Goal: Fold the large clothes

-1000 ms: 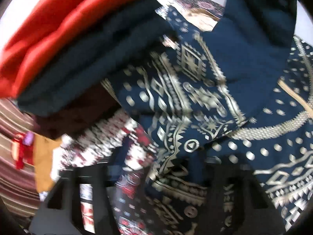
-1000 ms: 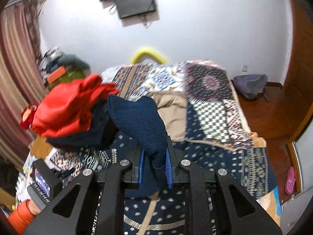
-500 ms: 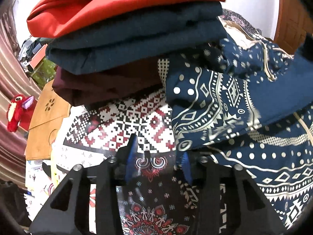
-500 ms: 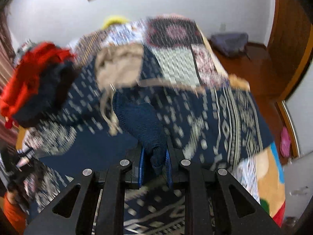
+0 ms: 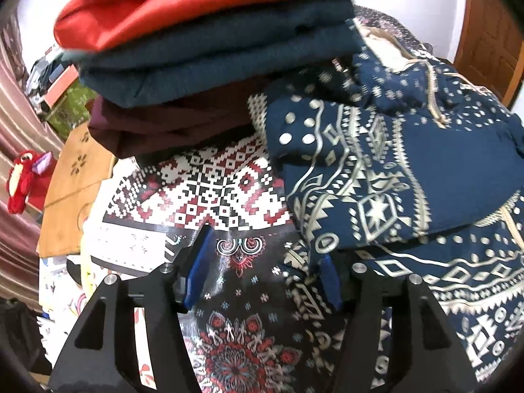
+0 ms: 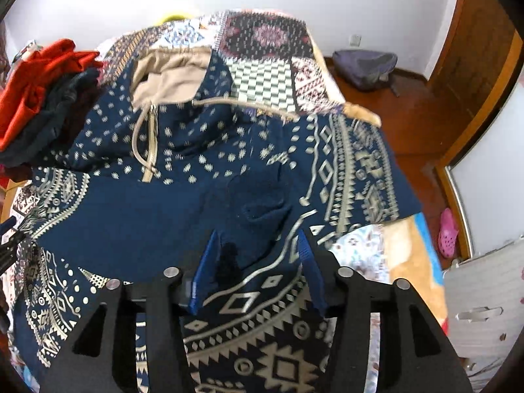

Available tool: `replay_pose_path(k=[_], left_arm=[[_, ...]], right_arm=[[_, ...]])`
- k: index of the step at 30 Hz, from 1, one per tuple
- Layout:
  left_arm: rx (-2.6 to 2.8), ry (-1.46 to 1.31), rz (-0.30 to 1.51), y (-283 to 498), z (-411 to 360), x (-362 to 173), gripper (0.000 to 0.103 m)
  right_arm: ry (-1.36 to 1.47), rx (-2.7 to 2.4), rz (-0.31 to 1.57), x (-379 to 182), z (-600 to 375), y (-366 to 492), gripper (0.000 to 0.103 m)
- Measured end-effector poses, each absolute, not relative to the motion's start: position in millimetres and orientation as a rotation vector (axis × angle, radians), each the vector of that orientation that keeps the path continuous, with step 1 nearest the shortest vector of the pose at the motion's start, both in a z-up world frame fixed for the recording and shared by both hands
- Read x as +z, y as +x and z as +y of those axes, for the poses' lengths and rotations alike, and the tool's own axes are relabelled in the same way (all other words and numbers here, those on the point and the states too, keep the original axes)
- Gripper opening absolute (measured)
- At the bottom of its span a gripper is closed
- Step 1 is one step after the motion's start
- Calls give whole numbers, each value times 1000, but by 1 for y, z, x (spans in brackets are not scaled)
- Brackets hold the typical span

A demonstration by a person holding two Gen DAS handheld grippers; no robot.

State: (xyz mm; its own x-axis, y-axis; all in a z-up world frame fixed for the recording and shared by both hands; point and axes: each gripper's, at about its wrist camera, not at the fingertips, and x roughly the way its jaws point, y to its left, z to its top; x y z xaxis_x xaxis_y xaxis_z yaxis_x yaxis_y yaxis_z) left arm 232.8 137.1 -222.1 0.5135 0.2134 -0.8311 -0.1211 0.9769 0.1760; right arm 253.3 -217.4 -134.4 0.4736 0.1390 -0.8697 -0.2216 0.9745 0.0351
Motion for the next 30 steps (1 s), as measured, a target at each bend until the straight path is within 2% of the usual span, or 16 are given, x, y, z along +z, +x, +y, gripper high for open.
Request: replay_pose_path(k=[3, 5, 16, 22, 30], left_arm=[[194, 158, 970, 225, 125, -203, 60], [185, 171, 931, 220, 117, -188, 64], [87, 130, 791, 245, 67, -132, 76], [-4, 121, 788, 281, 23, -136, 77], [-104, 118, 850, 314, -17, -165, 77]], right_arm=[[-61, 219, 1016, -124, -224, 248, 53], [-34, 225, 1003, -119, -229, 245, 55], [19, 191, 931, -97, -260, 246, 58], [60, 111, 940, -100, -301, 255, 62], [228, 67, 1060, -138, -355, 283, 62]])
